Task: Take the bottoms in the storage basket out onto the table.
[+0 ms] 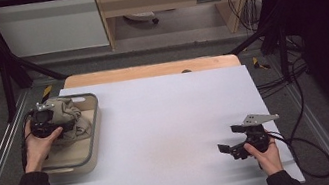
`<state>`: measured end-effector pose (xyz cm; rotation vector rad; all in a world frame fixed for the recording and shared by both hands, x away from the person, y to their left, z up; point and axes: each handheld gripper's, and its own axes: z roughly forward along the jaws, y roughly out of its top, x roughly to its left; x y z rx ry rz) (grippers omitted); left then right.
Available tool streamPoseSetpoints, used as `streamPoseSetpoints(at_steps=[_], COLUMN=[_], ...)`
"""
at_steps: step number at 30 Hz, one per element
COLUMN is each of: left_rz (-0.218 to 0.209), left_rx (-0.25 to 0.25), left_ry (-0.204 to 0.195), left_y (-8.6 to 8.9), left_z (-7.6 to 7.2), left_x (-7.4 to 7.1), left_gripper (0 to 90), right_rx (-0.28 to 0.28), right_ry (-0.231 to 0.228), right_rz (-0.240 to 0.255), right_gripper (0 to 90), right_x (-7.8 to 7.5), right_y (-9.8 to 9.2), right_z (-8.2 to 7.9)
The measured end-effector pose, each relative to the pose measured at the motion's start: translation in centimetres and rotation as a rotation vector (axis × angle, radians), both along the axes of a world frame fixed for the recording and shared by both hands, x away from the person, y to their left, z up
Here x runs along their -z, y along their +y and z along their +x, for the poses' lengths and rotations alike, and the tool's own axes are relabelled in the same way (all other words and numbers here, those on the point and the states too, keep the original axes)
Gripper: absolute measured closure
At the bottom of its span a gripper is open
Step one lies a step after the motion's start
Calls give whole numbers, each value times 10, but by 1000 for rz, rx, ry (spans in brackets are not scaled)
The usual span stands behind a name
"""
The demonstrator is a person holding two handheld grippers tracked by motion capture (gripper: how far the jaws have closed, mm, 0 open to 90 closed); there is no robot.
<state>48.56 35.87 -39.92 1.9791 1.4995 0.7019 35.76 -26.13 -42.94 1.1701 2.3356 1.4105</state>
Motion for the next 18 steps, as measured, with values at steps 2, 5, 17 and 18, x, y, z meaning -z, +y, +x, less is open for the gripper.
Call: streamPoseSetpoints(at_steps=[2, 5, 17, 18], left_rz=[6, 2, 16, 20], left_rx=[-3, -14, -19, -20], left_ry=[3, 7, -5, -10], left_y=[-1, 0, -4, -5], left_z=[1, 4, 4, 4], left_x=[2, 4, 6, 6], left_gripper=[66, 87, 292, 311], right_rx=[0, 0, -1, 2], right_ry=[-1, -1, -1, -1], right_rz=[0, -1, -1, 0], right_gripper=[5, 5, 5, 5], right_x=[0, 0, 0, 0], right_y=[0, 0, 0, 0], right_z=[0, 0, 0, 0])
